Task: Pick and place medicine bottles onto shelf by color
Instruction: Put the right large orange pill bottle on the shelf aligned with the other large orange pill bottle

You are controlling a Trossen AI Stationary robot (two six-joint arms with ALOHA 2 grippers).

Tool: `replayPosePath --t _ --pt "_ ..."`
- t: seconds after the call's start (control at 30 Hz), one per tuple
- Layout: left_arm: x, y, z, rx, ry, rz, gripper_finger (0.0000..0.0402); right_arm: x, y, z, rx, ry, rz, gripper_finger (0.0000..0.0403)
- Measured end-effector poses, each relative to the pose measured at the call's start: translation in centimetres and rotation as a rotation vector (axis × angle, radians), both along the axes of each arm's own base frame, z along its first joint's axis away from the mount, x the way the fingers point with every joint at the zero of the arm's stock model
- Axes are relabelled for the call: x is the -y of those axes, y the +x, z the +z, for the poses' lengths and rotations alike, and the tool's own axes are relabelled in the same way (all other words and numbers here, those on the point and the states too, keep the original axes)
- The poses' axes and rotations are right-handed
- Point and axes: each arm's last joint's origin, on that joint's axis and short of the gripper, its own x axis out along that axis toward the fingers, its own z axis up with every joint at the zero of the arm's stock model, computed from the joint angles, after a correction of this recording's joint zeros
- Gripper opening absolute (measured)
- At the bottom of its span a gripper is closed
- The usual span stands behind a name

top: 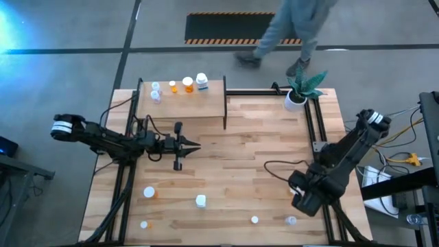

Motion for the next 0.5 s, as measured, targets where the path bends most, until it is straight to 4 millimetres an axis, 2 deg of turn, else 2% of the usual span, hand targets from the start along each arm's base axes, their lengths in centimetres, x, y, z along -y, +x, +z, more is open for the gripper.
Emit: replayPosePath --t 0.3,0.5 --pt "0.0 0.3 -0.2 -0.014 0.001 0.001 0.0031 -0.4 0.9 -2.6 -0.072 -0.096 0.020 0.0363" --pt "0.0 0.3 -0.2 -0.015 0.001 0.001 0.0031 -0.4 1.1 -3.9 -0.040 -0.058 0.028 0.0363"
